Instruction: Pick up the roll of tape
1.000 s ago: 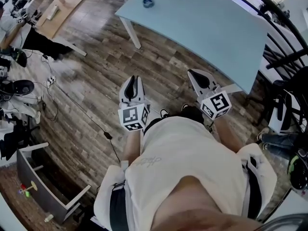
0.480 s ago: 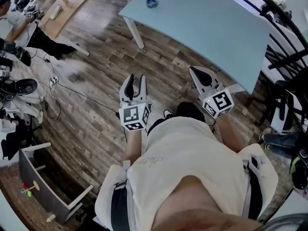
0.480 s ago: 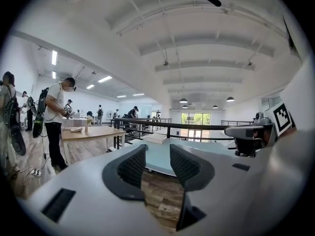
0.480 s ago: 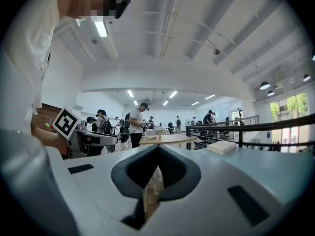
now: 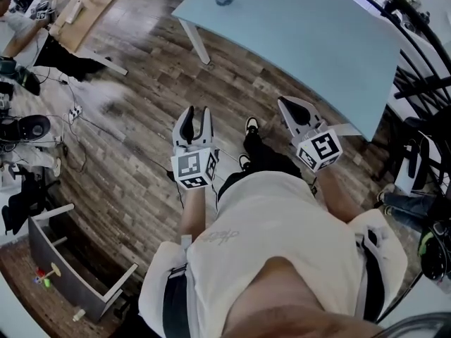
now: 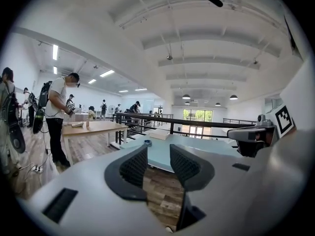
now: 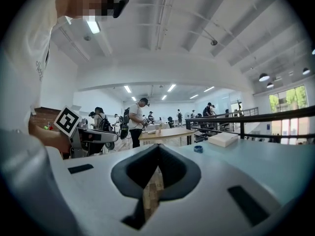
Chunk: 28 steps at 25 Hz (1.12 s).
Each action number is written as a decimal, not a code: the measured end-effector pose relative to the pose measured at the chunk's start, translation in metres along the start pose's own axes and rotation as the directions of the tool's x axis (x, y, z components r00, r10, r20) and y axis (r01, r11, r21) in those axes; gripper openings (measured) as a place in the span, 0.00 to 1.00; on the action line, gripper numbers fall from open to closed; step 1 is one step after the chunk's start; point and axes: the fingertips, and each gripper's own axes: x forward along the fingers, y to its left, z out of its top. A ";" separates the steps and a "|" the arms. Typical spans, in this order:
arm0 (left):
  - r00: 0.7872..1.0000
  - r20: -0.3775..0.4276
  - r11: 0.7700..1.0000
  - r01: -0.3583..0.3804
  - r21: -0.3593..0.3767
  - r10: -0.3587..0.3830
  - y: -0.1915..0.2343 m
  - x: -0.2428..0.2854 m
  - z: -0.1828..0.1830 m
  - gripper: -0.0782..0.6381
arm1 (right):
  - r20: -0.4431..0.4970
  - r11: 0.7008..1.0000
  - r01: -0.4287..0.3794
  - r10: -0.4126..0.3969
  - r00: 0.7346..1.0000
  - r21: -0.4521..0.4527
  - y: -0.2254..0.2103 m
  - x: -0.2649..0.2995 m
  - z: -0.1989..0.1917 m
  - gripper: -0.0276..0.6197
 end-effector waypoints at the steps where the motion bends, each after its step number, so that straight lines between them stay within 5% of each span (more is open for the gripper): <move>1: 1.000 0.000 1.000 -0.001 0.003 0.001 0.004 0.008 0.002 0.32 | -0.001 1.000 -0.011 0.011 1.000 -0.004 -0.001 0.010 0.001 0.05; 15: 0.999 0.027 0.998 -0.028 0.060 0.026 0.052 0.134 0.059 0.32 | 0.027 0.997 -0.063 0.064 0.998 -0.036 -0.072 0.140 0.020 0.05; 20: 0.998 0.042 0.999 -0.037 0.029 0.036 0.061 0.171 0.074 0.32 | 0.019 0.994 -0.069 0.071 0.997 -0.087 -0.100 0.167 0.026 0.05; 28: 0.998 0.002 0.996 -0.066 0.059 0.066 0.073 0.189 0.070 0.32 | 0.035 0.995 -0.053 0.050 0.998 0.081 -0.126 0.192 0.022 0.05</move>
